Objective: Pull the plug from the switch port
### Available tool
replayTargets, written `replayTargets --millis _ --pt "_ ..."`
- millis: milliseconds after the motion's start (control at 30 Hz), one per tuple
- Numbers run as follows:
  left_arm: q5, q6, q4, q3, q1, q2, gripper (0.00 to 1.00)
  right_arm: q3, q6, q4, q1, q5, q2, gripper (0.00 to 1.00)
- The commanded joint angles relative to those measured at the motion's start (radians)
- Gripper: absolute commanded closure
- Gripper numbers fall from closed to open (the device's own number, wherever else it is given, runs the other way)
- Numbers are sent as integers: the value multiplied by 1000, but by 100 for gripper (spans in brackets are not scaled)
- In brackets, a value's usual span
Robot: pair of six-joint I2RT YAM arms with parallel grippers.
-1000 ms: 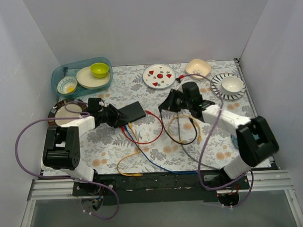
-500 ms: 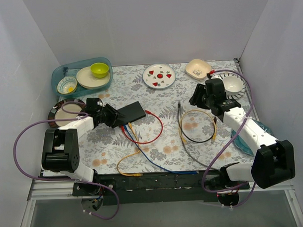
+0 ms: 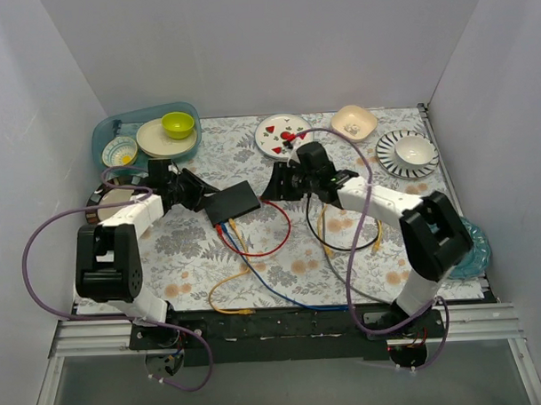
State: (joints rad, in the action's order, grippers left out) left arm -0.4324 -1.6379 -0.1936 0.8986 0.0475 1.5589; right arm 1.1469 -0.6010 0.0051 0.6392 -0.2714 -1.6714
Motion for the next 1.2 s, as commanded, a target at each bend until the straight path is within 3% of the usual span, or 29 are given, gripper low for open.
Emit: replayTargets --millis 0,567,1033,1167 --pt "26 26 -30 2 -6 50 62 83 -71 82 56 -172 -157 49" --pt "-6 87 -43 -47 -8 113 62 336 -163 90 137 -216 -511 48" --pt "-20 104 -52 -72 -8 99 63 330 -301 217 151 -233 -587 52" --pt "-11 112 -59 -75 -8 95 63 265 -394 342 149 -197 -570 58"
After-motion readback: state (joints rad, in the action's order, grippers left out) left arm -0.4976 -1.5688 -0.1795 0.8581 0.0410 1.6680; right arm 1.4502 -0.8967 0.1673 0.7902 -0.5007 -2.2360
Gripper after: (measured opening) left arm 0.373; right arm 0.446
